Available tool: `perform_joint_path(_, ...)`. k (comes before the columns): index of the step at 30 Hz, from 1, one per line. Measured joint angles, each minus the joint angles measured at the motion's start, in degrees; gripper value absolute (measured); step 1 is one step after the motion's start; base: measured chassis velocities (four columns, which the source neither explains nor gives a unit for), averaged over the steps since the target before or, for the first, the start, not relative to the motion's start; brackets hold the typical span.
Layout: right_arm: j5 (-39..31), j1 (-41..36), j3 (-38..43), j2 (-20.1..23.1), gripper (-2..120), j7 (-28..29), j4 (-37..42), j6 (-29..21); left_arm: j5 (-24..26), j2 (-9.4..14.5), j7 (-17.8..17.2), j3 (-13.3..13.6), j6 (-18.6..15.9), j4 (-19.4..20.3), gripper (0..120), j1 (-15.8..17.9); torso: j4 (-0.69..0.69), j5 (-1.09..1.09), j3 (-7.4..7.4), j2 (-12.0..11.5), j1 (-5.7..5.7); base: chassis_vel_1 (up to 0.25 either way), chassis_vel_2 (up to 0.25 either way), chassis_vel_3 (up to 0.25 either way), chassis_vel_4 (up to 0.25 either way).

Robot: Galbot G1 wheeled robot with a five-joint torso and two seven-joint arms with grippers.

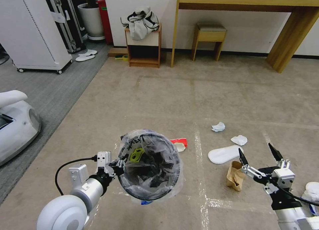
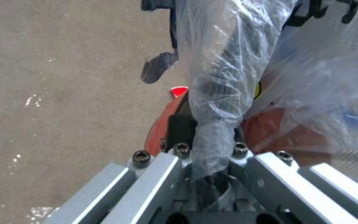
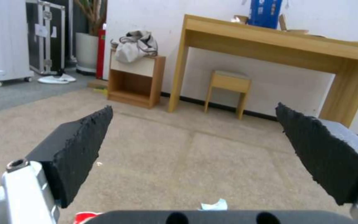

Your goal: Pick up the trash bin and place the garbage on the floor into it.

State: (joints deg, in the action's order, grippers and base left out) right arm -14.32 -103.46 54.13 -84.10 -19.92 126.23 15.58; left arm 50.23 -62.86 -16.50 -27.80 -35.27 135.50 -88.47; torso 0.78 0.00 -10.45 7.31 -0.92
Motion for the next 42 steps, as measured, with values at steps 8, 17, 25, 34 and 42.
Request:
perform_joint_path(8, 0.33, 0.08, -0.03, 0.06, 100, -0.22, -0.26, 0.35, -0.16, -0.08, 0.21, 0.11, 0.04, -0.28, 2, 0.16, 0.0, -0.02, 0.0, 0.0, 0.0, -0.06, -0.061, 0.05, 0.046)
perform_joint_path(17, 0.47, 0.11, -0.06, 0.32, 100, -0.48, -0.74, 0.51, -0.35, -0.33, 0.19, 0.21, 0.11, -0.5, 2, 0.33, 0.0, 0.01, 0.0, 0.0, 0.0, 0.0, 0.0, 0.0, 0.0)
perform_joint_path(25, 0.21, 0.19, -0.22, 0.71, 100, -1.24, -0.79, 0.03, -0.61, -0.58, 0.19, 0.38, 0.11, -0.6, 2, 0.2, 0.0, 0.0, 0.0, 0.0, 0.0, 0.0, 0.0, 0.0, 0.0)
perform_joint_path(34, -0.83, 0.37, 0.17, 1.2, 100, -2.89, -0.98, -0.15, -1.08, -1.09, 0.43, 0.5, 0.11, -0.65, 2, 0.03, 0.0, 0.0, 0.0, 0.0, 0.0, 0.0, 0.0, 0.0, 0.0)
perform_joint_path(42, -1.0, 0.52, 0.0, 1.99, 100, -1.47, -2.0, -0.03, -2.01, -0.98, 0.07, -0.51, 0.1, -0.88, 2, 0.6, 0.0, 0.0, -0.01, 0.0, 0.0, -0.086, 0.086, 0.1, -0.086)
